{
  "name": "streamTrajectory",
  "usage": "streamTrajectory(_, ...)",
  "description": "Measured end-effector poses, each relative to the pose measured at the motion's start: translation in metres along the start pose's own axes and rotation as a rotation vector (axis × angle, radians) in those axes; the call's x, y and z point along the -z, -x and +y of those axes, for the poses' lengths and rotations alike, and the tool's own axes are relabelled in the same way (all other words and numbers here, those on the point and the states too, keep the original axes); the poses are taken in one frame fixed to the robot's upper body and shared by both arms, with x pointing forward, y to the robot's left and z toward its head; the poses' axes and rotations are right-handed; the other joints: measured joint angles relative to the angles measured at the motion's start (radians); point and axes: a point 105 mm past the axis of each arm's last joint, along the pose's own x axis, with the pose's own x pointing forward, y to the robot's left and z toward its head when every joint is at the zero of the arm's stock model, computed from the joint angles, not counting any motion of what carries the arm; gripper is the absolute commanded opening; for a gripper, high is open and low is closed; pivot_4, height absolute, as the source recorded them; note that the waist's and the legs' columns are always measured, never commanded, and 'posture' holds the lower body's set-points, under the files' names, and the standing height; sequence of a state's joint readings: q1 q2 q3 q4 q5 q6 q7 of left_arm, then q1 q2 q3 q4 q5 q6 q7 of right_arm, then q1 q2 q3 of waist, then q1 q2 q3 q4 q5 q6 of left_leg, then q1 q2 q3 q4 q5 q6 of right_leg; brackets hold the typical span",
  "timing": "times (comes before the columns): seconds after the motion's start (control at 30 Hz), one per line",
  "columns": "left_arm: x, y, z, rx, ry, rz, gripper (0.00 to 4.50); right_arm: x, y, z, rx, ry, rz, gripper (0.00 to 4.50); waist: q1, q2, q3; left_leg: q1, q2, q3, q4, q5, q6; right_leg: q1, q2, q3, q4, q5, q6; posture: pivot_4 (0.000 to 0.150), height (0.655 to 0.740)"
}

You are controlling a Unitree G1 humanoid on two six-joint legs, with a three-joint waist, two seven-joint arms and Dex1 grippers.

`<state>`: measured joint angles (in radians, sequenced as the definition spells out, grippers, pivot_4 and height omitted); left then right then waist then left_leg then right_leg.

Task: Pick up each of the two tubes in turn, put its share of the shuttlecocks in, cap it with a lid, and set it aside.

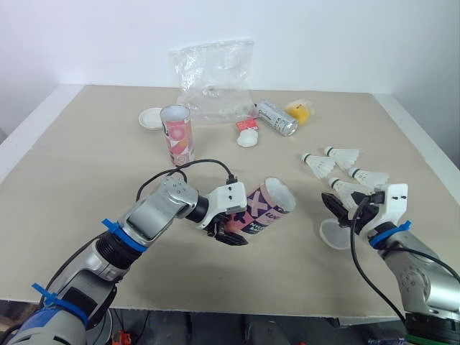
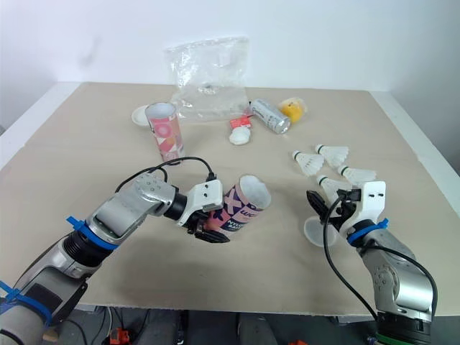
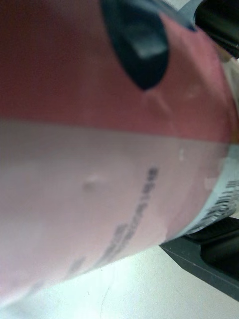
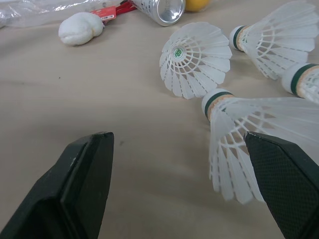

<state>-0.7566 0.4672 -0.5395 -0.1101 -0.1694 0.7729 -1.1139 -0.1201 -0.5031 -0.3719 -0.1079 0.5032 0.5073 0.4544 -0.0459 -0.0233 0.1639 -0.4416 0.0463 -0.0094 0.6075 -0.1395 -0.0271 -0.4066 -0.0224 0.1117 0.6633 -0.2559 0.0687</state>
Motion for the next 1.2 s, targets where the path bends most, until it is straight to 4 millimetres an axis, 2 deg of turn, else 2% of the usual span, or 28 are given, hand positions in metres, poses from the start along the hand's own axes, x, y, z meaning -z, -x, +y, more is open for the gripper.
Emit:
streamTrajectory(0.2, 0.0, 0.0, 0.001, -0.008, 0.003, -0.001, 3.35, 0.005, -0.012, -0.008, 0.017, -0.025, 0.016, 4.46, 0.0, 0.0, 0.0, 0.0, 0.0, 0.0, 0.0, 0.0, 0.0, 0.0, 0.0, 0.0, 0.0, 0.0, 0.0, 0.15, 0.74)
streamTrajectory(0.3, 0.001, 0.001, 0.001, -0.014, 0.001, 0.0, 3.35, 0.008, -0.015, -0.012, 0.028, -0.035, 0.027, 3.73, 0.0, 0.0, 0.0, 0.0, 0.0, 0.0, 0.0, 0.0, 0.0, 0.0, 0.0, 0.0, 0.0, 0.0, 0.0, 0.15, 0.74)
streamTrajectory(0.4, 0.002, 0.002, 0.002, -0.021, -0.002, 0.004, 3.35, 0.01, -0.016, -0.014, 0.035, -0.034, 0.033, 2.13, 0.0, 0.0, 0.0, 0.0, 0.0, 0.0, 0.0, 0.0, 0.0, 0.0, 0.0, 0.0, 0.0, 0.0, 0.0, 0.15, 0.74)
streamTrajectory(0.43, 0.002, 0.003, 0.002, -0.022, -0.003, 0.004, 3.35, 0.011, -0.016, -0.015, 0.037, -0.035, 0.036, 1.82, 0.0, 0.0, 0.0, 0.0, 0.0, 0.0, 0.0, 0.0, 0.0, 0.0, 0.0, 0.0, 0.0, 0.0, 0.0, 0.15, 0.74)
streamTrajectory(0.53, 0.002, 0.003, 0.002, -0.025, -0.005, 0.004, 3.35, 0.012, -0.017, -0.016, 0.034, -0.04, 0.036, 0.23, 0.0, 0.0, 0.0, 0.0, 0.0, 0.0, 0.0, 0.0, 0.0, 0.0, 0.0, 0.0, 0.0, 0.0, 0.0, 0.15, 0.74)
streamTrajectory(0.57, 0.002, 0.003, 0.002, -0.026, -0.005, 0.004, 3.35, 0.013, -0.017, -0.016, 0.033, -0.04, 0.035, 0.1, 0.0, 0.0, 0.0, 0.0, 0.0, 0.0, 0.0, 0.0, 0.0, 0.0, 0.0, 0.0, 0.0, 0.0, 0.0, 0.15, 0.74)
streamTrajectory(1.0, 0.003, 0.004, 0.004, -0.037, -0.01, 0.006, 3.35, 0.006, -0.018, -0.019, 0.041, 0.0, 0.017, 0.1, -0.001, 0.001, 0.001, 0.0, 0.0, 0.0, 0.0, 0.0, 0.0, 0.0, 0.0, 0.0, 0.0, 0.0, 0.001, 0.15, 0.74)
streamTrajectory(1.07, 0.003, 0.005, 0.004, -0.04, -0.017, 0.005, 3.35, -0.007, -0.008, -0.016, 0.023, 0.083, 0.004, 0.1, 0.0, 0.003, 0.002, 0.0, 0.0, 0.0, 0.0, 0.0, 0.0, 0.0, 0.0, 0.0, 0.0, 0.0, 0.001, 0.15, 0.74)
streamTrajectory(1.2, 0.006, 0.009, 0.008, -0.044, -0.011, 0.006, 3.35, -0.051, 0.015, 0.004, -0.094, 0.389, -0.019, 0.1, -0.001, 0.006, 0.002, 0.0, -0.001, 0.0, 0.0, 0.0, 0.0, 0.0, 0.0, 0.001, 0.0, -0.001, 0.002, 0.15, 0.74)
